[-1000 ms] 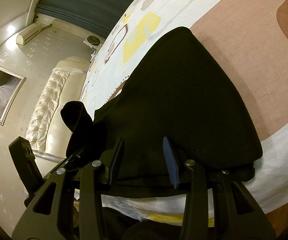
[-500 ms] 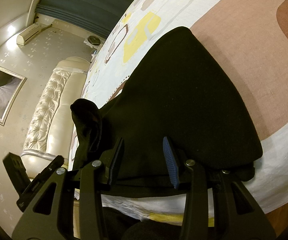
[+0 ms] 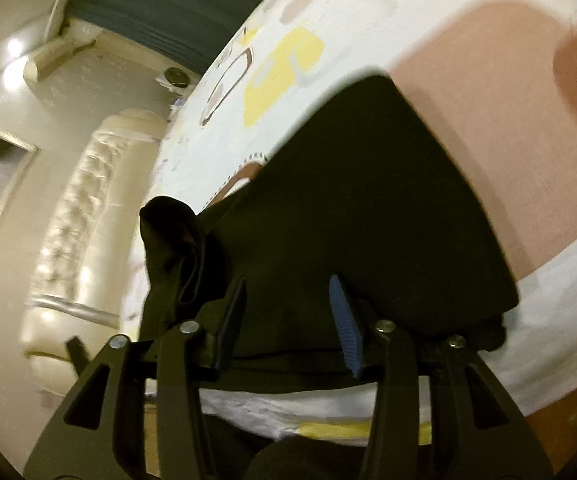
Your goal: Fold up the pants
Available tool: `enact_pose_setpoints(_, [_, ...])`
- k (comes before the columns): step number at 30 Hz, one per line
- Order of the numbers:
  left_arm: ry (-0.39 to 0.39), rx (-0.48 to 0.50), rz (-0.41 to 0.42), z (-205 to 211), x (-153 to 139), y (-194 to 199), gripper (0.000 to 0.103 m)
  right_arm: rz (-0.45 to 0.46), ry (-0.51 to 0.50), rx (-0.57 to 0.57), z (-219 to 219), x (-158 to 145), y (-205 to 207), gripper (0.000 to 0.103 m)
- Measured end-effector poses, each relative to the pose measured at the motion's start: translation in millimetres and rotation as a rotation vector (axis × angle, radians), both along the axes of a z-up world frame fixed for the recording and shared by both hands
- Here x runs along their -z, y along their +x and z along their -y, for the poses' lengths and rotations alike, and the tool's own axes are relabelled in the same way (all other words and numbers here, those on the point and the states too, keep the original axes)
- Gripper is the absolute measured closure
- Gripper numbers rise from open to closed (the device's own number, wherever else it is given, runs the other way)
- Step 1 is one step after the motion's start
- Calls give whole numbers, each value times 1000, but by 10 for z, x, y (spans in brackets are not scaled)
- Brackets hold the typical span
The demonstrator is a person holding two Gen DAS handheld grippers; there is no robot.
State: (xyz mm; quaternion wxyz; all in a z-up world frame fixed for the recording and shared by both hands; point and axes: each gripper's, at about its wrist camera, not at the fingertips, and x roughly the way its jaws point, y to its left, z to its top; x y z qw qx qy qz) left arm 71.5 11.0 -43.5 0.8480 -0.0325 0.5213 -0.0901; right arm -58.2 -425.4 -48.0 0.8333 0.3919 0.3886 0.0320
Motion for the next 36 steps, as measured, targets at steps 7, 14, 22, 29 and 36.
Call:
enact_pose_setpoints(7, [13,22,49,21,-17,-18,21,13,41,-126,-468,-116,461,37])
enact_pose_setpoints(14, [-4,-2,36,-68,-7,11,21,-49,134,-173,-778,136,887,37])
enact_pose_setpoints(22, [-9,-5,32,-68,-2,22,21,-103,112,-279,-1201,232,1068,72])
enact_pose_setpoints(29, [-1,5,44,-39,-10,0,21,-39,61,-292,-1355,-24,1013,89])
enact_pose_setpoints(36, [12,-1,47,-27,-10,-7,21,103,71,-315,-1375,-638,922,91])
